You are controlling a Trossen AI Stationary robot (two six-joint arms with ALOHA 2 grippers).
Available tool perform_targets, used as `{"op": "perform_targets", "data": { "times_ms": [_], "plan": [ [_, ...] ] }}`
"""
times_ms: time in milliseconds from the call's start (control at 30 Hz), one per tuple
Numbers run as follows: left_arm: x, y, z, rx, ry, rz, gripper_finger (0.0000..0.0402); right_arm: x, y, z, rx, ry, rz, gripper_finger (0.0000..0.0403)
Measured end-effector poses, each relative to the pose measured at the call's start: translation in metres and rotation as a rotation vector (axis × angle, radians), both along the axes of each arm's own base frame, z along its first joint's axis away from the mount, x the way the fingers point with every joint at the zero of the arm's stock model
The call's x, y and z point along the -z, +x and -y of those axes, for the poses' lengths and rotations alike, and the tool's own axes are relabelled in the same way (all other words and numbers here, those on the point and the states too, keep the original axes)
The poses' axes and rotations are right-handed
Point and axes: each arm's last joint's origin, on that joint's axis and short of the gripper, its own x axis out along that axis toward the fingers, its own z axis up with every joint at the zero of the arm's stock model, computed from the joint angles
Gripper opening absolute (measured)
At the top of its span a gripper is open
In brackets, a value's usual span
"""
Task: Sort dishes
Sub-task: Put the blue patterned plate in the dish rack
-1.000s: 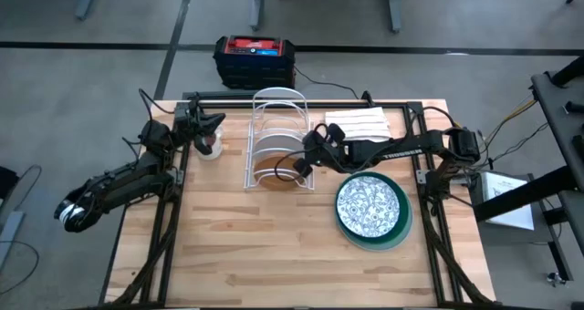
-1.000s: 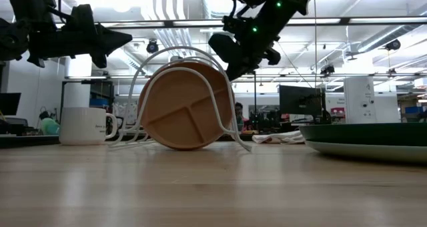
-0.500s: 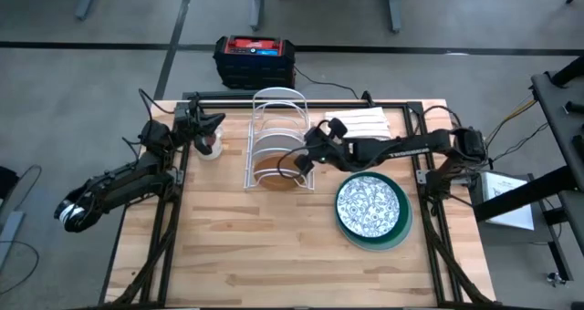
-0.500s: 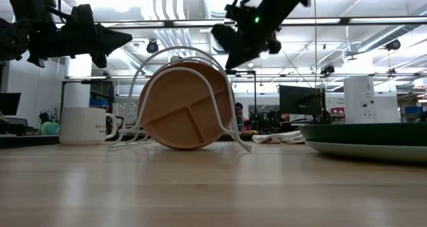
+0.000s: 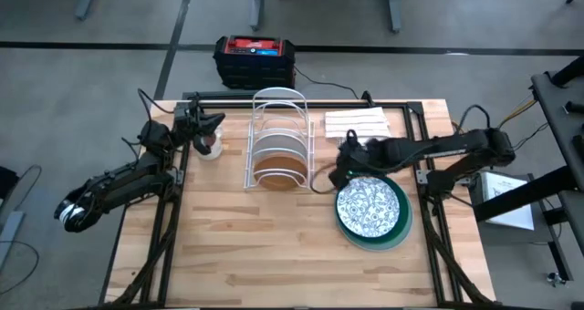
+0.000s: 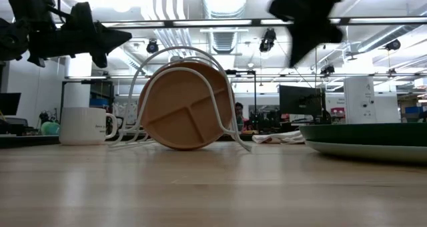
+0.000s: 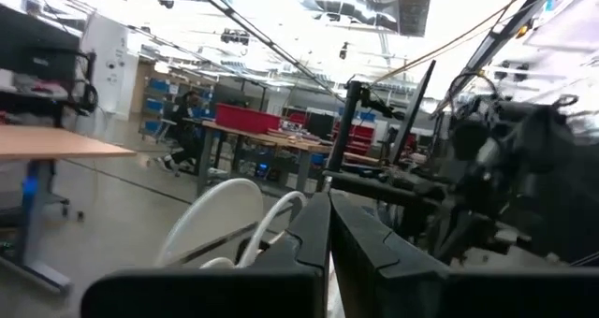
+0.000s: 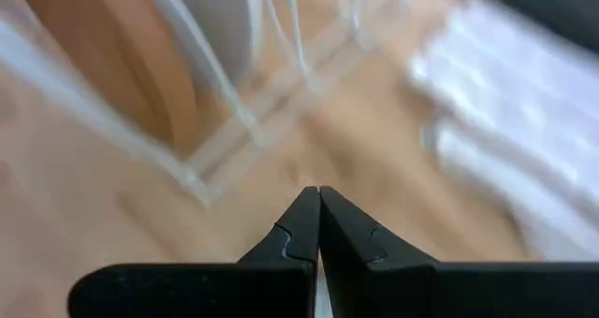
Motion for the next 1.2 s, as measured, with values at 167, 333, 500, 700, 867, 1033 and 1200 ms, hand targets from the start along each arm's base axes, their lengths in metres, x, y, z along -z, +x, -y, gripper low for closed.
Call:
{"op": "perform_targets", "data": {
  "times_ms": [167, 333, 500, 700, 867, 1033, 1200],
  "plan": [
    [-0.012, 0.003, 0.007, 0.299, 0.077, -0.051, 0.0, 0.004, -0.038, -0.013, 0.187, 0.14, -0.146, 0.0],
    [-0.028, 0.013, 0.018, 0.587, 0.108, -0.103, 0.0, 0.01, -0.07, -0.028, 0.283, 0.271, -0.131, 0.0009],
    [-0.031, 0.027, 0.03, 0.558, 0.211, -0.048, 0.0, 0.022, -0.1, -0.045, 0.339, 0.331, -0.105, 0.0036],
    [-0.058, 0.054, 0.053, 0.701, 0.286, 0.015, 0.0, 0.036, -0.128, -0.062, 0.377, 0.37, -0.089, 0.0072],
    [-0.069, 0.102, 0.078, 0.639, 0.32, -0.134, 0.0, 0.045, -0.138, -0.071, 0.388, 0.372, -0.097, 0.0099],
    [-0.074, 0.161, 0.103, 0.607, 0.353, -0.344, 0.0, 0.046, -0.141, -0.08, 0.363, 0.379, -0.097, 0.0124],
    [-0.071, 0.215, 0.114, 0.66, 0.407, -0.4, 0.0, 0.042, -0.144, -0.086, 0.356, 0.408, -0.079, 0.0141]
  ]
}}
